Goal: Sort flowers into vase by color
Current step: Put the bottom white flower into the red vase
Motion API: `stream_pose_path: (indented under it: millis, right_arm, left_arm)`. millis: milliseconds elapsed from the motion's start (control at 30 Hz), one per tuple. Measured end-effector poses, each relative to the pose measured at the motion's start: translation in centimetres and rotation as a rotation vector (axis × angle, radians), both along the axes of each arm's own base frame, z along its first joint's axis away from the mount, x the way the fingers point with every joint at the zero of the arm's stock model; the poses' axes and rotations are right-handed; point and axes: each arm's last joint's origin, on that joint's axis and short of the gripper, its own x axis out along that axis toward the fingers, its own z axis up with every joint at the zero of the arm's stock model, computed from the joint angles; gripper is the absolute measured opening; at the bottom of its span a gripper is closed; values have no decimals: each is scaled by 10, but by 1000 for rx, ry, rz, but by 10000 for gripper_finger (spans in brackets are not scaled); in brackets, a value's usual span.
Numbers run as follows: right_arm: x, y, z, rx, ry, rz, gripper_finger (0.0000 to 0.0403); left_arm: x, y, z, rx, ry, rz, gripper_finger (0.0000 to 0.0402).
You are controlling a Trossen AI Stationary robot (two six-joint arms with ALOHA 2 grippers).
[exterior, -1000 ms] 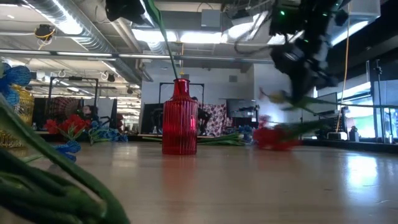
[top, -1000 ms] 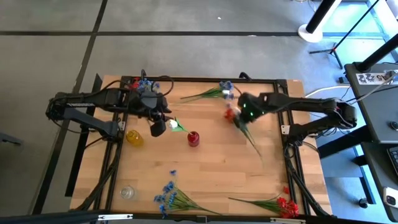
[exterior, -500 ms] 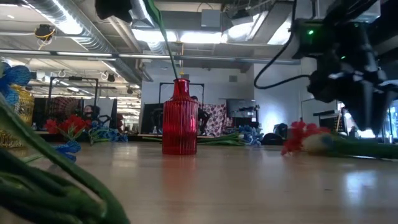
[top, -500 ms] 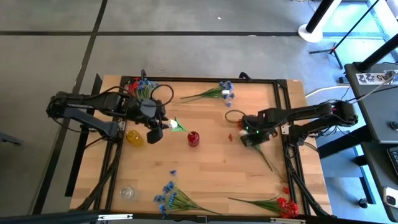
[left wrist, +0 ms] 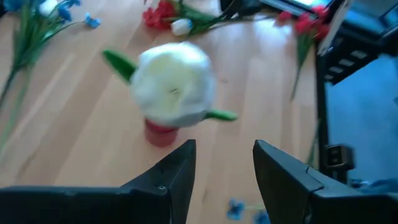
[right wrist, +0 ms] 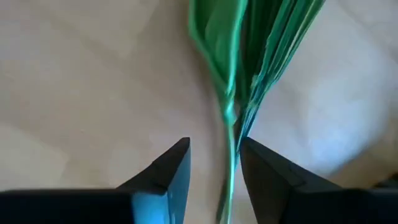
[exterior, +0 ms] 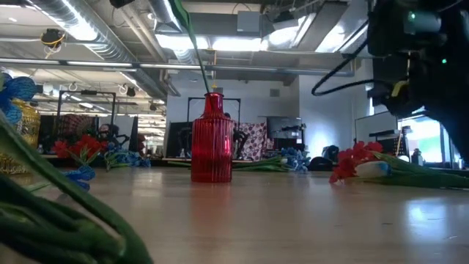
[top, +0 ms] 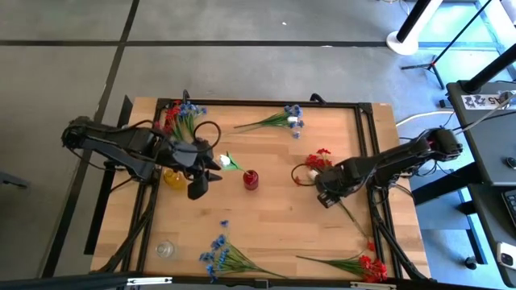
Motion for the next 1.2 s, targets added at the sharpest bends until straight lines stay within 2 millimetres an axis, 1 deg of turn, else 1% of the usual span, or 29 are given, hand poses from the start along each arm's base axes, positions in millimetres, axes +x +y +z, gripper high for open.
stream_pose_path:
  millis: [67,167,300,400,500,667,767,867,1033,1200]
  right_arm:
    - [-2,-1,-9,-18,9,8,123]
    - [-2,-2,-22,-18,-23,23,114]
    - [1,-1,-28,-6,-64,29,111]
    - [2,-1,-29,-6,-65,32,111]
    - [3,0,-26,-4,-65,39,111]
    - [9,1,-16,-3,-69,113,111]
    - [10,2,-15,5,-86,158,111]
    - [9,1,-16,2,-86,178,111]
    - [8,2,-17,24,-79,178,111]
    - [11,3,-11,56,-74,175,111]
  left_arm:
    - [2,-2,3,-24,-35,5,156]
    - [5,-5,7,-43,-96,-2,156]
    - [8,-8,13,-74,-162,0,156]
    - [10,-9,15,-92,-190,7,156]
    - [10,-9,16,-152,-195,50,156]
    - [10,-9,16,-214,-196,96,156]
    - [11,-8,17,-212,-220,141,156]
    - [12,-6,20,-193,-258,181,156]
    - [13,-6,22,-104,-291,159,156]
    - [14,-5,25,-21,-320,151,156]
